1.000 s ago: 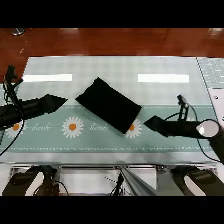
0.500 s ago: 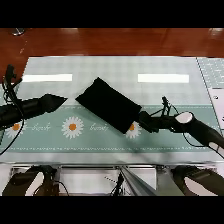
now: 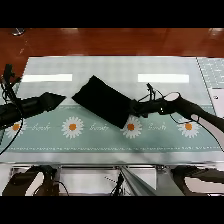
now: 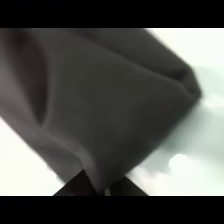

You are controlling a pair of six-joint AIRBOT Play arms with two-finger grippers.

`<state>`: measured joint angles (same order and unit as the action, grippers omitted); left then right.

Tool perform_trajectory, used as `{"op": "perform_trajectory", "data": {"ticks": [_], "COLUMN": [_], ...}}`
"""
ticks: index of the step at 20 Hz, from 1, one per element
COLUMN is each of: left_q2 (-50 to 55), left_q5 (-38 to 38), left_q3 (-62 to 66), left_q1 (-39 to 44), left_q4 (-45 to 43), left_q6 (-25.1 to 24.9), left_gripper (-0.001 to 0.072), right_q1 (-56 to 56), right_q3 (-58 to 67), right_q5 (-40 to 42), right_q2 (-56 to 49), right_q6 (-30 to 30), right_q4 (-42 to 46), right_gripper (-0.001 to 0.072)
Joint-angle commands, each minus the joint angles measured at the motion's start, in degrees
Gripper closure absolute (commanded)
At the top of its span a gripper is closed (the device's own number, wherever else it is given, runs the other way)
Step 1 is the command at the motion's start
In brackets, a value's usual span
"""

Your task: Fold the shirts.

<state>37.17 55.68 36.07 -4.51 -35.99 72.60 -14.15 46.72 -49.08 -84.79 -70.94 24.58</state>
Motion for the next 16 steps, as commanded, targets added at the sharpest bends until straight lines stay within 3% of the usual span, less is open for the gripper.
{"op": "perform_trajectory", "data": {"ticks": [1, 9, 16], "left_q2": [0.0, 0.0, 0.0], "left_q5": [-0.2, 0.4, 0.5], "left_q3": [0.0, 0.0, 0.0], "left_q1": [0.0, 0.0, 0.0], "left_q4": [0.0, 0.0, 0.0], "left_q6": [-0.1, -0.1, -0.1], "left_gripper": [0.0681, 0.0681, 0.0681], "right_q1": [0.0, 1.9, 17.4], "right_q3": [11.4, 46.3, 63.3], "right_q5": [-7.2, -16.0, -32.5], "right_q2": [-1.3, -1.3, -1.0], "right_q6": [2.1, -11.0, -16.1], "right_q4": [3.6, 21.1, 24.0], "right_gripper": [0.0689, 0.0689, 0.0689]}}
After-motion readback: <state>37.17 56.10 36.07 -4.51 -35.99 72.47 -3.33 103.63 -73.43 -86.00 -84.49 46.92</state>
